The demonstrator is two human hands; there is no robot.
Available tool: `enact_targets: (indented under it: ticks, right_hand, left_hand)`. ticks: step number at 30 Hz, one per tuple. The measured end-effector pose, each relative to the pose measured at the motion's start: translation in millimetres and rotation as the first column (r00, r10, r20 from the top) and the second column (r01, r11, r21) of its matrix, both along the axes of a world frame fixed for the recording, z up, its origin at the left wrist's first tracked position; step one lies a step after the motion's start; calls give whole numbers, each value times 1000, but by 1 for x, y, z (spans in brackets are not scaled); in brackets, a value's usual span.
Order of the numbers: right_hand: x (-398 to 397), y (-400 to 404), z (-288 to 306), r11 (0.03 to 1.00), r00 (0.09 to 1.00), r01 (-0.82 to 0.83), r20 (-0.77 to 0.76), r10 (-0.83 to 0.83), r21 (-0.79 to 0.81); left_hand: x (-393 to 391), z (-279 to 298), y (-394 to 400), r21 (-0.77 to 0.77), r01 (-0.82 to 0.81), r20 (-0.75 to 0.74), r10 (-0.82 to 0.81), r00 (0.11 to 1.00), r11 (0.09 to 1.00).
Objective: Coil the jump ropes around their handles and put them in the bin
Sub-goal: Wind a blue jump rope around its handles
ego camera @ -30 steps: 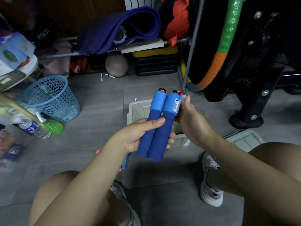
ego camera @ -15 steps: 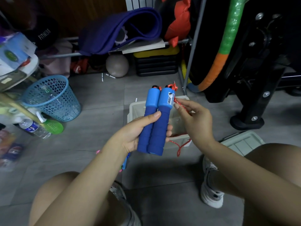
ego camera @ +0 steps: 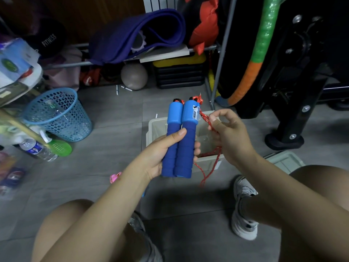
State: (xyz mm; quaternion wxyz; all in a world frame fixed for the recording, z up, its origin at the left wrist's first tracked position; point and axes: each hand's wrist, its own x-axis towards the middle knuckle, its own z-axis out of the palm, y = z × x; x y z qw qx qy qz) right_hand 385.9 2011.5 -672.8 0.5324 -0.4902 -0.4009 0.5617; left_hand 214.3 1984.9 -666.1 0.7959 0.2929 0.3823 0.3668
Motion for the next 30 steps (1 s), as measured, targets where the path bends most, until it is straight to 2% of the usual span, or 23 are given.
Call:
enact_targets:
  ticks: [2,4,12,15,21,25,28,30]
  right_hand:
    - [-1,-1,-2,995,983,32,176,-47,89]
    - [-2,-2,-2,986,959,25,274,-71,165]
    - [2,-3,0,967,919,-92,394,-10,239]
    - [2,-1,5,978,928,-54,373,-25,199]
    - [2,1,10,990,981,-143,131,142,-1]
    - [9,5,12,991,983,-135,131,132,15]
    - [14,6,12,970,967,-242,95,238,35]
    - [15,5,11,955,953,-286,128,274,85]
  left_hand:
    - [-1,0,0,-11,-7,18,8,1000,1000]
    - [-3,0,0,-6,-8,25,8,1000,1000]
    - [-8,-1,1,0,11,31,-11,999,1000]
    - [-8,-2,0,5,38,30,-38,999,999]
    - [-7,-2,-1,-25,64,25,-63,998,998]
    - [-11,0,1,-43,116,23,-115,993,992]
    - [-12,0,1,-59,148,59,-145,988,987]
    - [-12,0,1,-52,170,85,-165,983,984]
